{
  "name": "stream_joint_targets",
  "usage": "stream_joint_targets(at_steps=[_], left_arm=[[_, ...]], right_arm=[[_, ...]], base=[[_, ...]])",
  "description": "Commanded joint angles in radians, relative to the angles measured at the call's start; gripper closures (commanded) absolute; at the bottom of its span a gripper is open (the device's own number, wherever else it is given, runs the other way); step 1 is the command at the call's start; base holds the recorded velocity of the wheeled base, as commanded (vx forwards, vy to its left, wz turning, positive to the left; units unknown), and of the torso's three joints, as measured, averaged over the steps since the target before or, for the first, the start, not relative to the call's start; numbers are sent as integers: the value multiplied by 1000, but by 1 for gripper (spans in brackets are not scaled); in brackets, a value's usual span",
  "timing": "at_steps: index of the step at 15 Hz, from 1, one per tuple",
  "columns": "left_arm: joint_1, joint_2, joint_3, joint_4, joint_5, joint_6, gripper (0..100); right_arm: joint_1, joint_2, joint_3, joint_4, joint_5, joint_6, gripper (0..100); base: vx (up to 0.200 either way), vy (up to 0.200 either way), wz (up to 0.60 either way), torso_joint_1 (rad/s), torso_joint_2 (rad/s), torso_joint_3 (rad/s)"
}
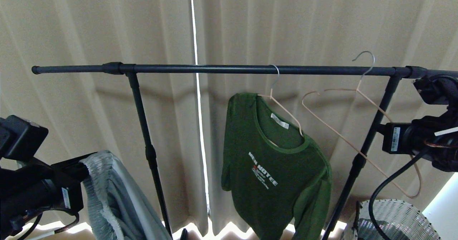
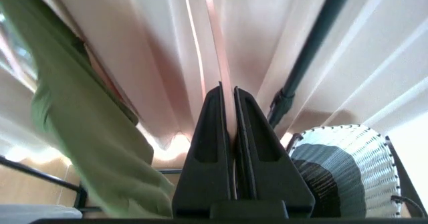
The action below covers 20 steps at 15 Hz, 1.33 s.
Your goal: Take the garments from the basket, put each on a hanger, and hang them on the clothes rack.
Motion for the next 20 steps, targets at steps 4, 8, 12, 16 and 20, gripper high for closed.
stream_joint_targets(at_steps=[4,8,12,16,20], left_arm=[[0,-2,9,-1,0,3,100],[0,-2,9,-1,2,3,100],[0,0,12,-1,0,5,100],[0,-2,20,-1,2,29,100],[0,3,-29,2,6,26,100]], right_arm=[[0,-155,87,1,37,-27,100],[0,-204,133,1,49,-47,100],[0,-240,168,4,63,-47,100],[0,-250,173,2,88,-49,100],[1,-284,173,-2,190,-46,100]], base=[[-50,0,0,1,1,2],[-200,0,0,0,4,1],[-200,0,0,-1,1,6],[-150,0,0,2,3,1],[0,0,0,0,0,0]])
